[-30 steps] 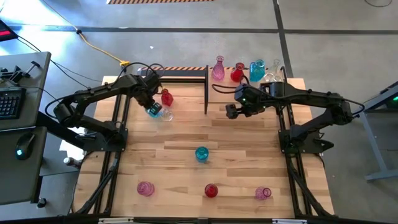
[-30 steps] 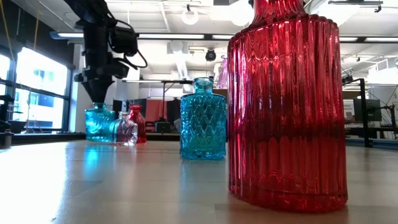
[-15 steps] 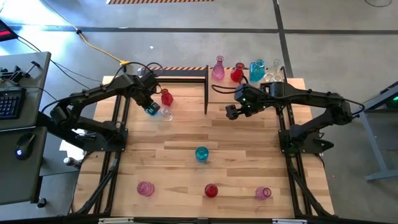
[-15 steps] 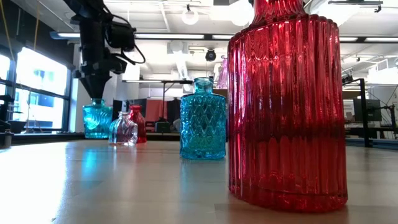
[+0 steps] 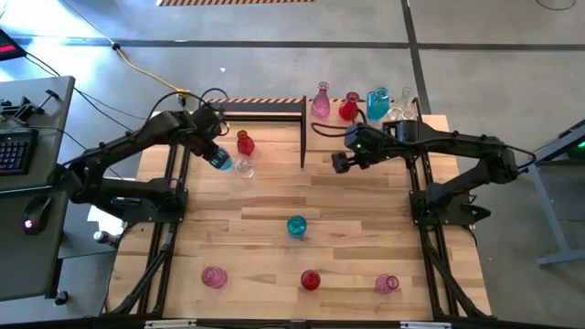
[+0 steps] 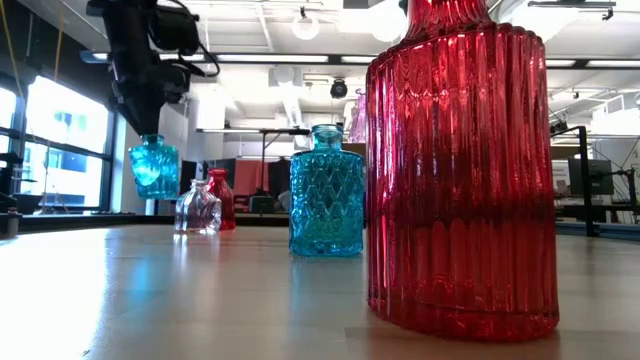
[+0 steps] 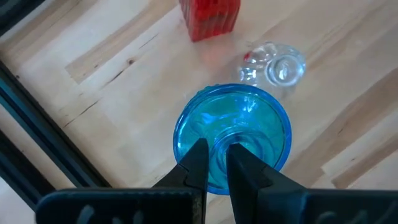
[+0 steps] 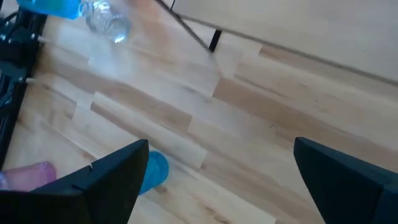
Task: Sort vases onto shelf
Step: Put the top blue vase on the shelf aligned with the blue vase
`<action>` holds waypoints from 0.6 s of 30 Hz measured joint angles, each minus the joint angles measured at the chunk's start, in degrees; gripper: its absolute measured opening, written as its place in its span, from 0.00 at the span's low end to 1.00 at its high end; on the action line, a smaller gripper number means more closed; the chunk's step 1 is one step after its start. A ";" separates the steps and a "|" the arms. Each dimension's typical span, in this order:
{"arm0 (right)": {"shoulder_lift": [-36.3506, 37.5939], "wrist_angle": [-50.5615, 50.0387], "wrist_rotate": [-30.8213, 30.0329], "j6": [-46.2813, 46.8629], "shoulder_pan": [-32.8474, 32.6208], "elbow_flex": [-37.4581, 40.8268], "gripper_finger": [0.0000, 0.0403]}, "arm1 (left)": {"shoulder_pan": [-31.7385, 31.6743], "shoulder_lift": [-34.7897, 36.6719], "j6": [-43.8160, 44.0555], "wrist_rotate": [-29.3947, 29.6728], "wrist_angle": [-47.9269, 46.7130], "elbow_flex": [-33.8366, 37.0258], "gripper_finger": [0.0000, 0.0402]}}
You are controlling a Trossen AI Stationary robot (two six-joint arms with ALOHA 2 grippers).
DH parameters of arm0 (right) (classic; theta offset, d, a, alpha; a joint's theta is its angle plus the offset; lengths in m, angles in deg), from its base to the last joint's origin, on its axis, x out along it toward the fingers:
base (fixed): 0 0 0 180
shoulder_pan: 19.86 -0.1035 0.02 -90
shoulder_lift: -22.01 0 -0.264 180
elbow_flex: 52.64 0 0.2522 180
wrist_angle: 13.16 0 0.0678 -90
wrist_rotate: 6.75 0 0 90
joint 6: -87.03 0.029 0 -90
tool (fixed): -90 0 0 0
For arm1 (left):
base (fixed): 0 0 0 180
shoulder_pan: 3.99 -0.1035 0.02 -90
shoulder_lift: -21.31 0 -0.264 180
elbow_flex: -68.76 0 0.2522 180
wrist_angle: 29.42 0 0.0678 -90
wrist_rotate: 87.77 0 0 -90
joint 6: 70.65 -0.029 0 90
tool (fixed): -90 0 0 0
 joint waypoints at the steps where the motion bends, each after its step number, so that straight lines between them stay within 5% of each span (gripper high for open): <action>1: 0.00 0.00 -0.41 0.00 0.00 0.00 0.95 | 0.00 0.56 0.38 -0.08 0.04 0.00 0.06; 18: 0.00 1.14 -7.24 0.20 0.02 0.00 0.95 | 0.00 8.39 3.63 -1.60 0.26 -0.05 0.06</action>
